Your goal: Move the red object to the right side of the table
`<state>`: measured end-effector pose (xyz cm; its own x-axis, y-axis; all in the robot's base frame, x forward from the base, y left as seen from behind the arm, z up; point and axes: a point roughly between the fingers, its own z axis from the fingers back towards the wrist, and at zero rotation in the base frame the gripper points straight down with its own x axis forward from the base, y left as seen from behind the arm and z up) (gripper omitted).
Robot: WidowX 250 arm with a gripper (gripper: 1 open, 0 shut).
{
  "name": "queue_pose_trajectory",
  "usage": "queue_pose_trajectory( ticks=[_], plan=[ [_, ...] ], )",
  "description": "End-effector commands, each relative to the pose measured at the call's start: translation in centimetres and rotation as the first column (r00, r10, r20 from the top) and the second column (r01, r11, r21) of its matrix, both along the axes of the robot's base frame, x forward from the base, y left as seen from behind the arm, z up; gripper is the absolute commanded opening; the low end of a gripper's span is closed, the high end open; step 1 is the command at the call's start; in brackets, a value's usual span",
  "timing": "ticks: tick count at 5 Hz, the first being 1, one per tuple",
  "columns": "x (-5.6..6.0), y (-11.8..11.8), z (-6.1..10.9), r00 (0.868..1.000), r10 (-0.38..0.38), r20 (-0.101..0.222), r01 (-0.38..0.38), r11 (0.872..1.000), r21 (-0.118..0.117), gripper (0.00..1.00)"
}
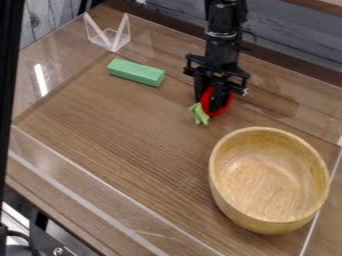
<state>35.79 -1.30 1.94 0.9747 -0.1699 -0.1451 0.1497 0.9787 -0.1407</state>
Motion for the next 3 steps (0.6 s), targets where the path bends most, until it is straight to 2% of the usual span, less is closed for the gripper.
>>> queue_pose_trajectory(
  ticks=[1, 3],
  plan=[
    [-0.15, -2.44, 0.28, 0.997, -0.072, 0.004, 0.072, 0.997, -0.021, 0.00],
    [-0.38, -2.55, 0.21, 0.997, -0.080, -0.011, 0.080, 0.996, -0.031, 0.00]
  ],
)
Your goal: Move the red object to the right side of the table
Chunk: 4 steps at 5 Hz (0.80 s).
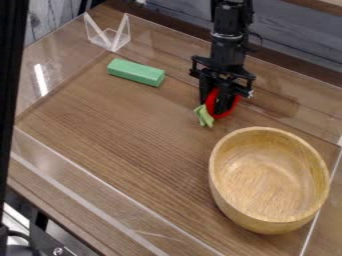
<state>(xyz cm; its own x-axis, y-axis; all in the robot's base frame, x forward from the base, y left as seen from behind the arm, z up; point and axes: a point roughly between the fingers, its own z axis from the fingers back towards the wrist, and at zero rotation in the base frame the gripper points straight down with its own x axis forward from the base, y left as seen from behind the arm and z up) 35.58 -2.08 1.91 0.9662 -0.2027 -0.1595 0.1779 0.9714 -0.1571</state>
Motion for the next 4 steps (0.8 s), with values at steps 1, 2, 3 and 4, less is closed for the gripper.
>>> queue_pose_trajectory(
  ticks=[1, 2, 3, 4],
  plan=[
    [-0.3, -1.8, 0.2, 0.999, -0.051, -0.002, 0.050, 0.999, -0.021, 0.00],
    [-0.5, -1.8, 0.3, 0.999, -0.052, -0.010, 0.052, 0.998, -0.025, 0.00],
    [-0.6, -1.7, 0.9, 0.999, -0.048, -0.001, 0.048, 0.998, -0.032, 1.00],
    [-0.8, -1.6, 1.8, 0.999, -0.043, 0.014, 0.043, 0.998, -0.039, 1.00]
  ],
)
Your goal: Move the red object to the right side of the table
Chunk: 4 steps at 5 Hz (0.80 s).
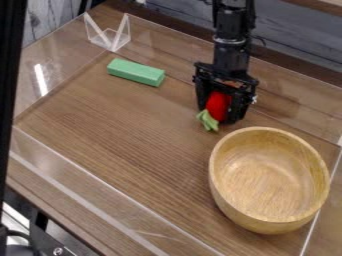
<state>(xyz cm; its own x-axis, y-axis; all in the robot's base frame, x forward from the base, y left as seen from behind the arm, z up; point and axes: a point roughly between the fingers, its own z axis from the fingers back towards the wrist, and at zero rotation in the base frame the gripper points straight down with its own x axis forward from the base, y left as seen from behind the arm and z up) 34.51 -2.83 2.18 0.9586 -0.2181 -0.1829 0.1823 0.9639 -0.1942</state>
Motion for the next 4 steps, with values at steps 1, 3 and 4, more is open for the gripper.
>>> queue_pose_trajectory(
  ticks=[1, 3, 4],
  plan=[
    [0.2, -0.6, 3.4, 0.996, -0.021, 0.084, 0.022, 1.000, -0.013, 1.00],
    [-0.2, 0.8, 8.7, 0.981, 0.020, 0.191, -0.014, 0.999, -0.030, 1.00],
    [-1.0, 2.5, 12.7, 0.961, 0.048, 0.272, -0.038, 0.998, -0.040, 1.00]
  ],
)
